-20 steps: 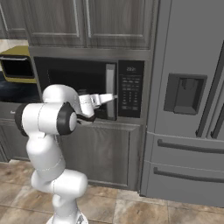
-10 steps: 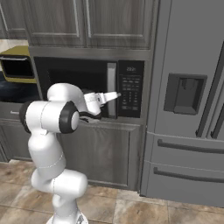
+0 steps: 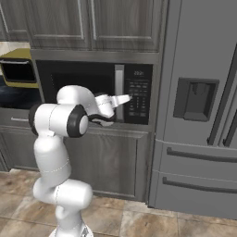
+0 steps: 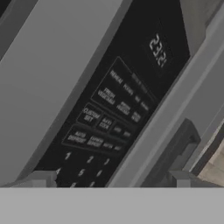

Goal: Pick the mug from the counter and place it inside the microwave. Then close the microwave.

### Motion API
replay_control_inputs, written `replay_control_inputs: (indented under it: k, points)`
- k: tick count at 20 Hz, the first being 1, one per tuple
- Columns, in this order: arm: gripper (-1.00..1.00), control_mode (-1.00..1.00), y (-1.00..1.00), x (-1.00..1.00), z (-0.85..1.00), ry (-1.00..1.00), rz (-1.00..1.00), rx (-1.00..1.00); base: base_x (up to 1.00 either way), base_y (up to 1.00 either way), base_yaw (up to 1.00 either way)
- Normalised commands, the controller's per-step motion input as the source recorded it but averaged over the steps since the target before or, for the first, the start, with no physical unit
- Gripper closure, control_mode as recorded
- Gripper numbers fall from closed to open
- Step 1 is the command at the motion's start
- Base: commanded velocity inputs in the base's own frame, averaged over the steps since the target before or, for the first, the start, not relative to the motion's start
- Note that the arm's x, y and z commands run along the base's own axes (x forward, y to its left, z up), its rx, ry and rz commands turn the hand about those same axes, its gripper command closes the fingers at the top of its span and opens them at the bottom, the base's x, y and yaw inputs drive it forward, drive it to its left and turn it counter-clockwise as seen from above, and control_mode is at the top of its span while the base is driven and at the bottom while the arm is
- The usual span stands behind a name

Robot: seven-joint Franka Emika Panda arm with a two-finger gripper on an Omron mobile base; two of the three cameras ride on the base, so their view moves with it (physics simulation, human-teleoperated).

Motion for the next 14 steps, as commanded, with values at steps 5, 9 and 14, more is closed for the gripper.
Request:
replay_control_inputs:
  k: [5, 9, 14]
  points:
    - [-1.0, -1.0, -0.23, 0.37, 0.0, 0.0, 0.0, 0.0, 0.0, 0.0, 0.0]
    - [-1.0, -1.0, -0.23, 0.34, 0.0, 0.0, 0.0, 0.0, 0.0, 0.0, 0.0]
    - [-1.0, -1.0, -0.21, 0.39, 0.0, 0.0, -0.04, 0.0, 0.0, 0.0, 0.0]
